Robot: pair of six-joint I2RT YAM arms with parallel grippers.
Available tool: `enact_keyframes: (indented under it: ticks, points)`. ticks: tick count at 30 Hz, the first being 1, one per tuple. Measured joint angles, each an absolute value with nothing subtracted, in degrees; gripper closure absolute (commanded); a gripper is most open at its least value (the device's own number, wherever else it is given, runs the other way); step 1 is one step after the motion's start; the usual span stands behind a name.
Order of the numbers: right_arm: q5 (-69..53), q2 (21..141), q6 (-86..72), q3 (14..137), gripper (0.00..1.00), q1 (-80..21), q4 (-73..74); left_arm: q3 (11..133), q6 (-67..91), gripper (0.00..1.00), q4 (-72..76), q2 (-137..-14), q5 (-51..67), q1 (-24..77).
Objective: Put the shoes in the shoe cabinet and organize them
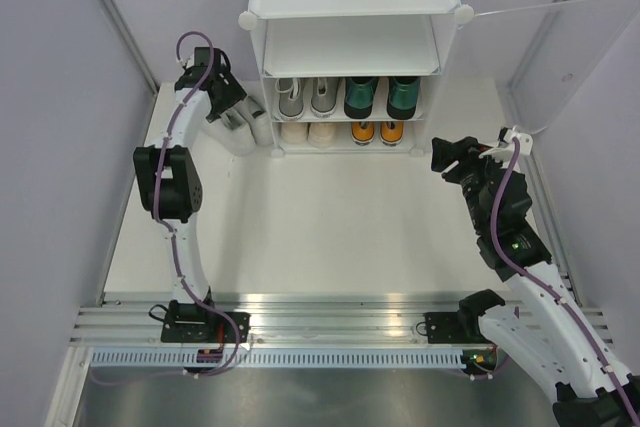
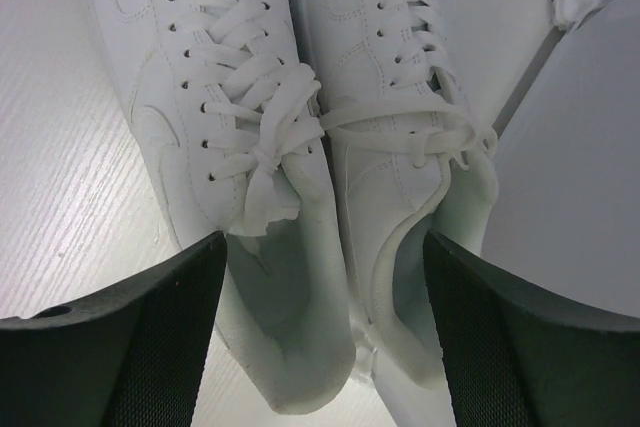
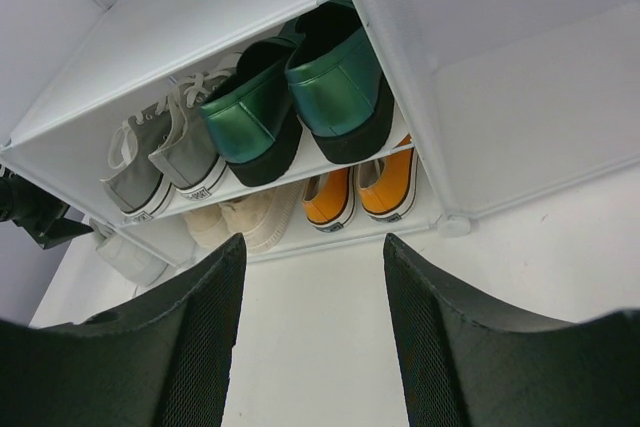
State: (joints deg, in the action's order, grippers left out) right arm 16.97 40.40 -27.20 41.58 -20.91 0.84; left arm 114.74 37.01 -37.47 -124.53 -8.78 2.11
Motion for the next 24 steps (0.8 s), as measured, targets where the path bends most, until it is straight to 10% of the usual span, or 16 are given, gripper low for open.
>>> enact_keyframes:
  ticks: [24]
  points:
    - [18.1, 42.6, -27.2, 41.6, 0.38, -20.9, 0.9, 114.8, 33.5, 0.27, -36.6, -131.9, -11.8, 6.2]
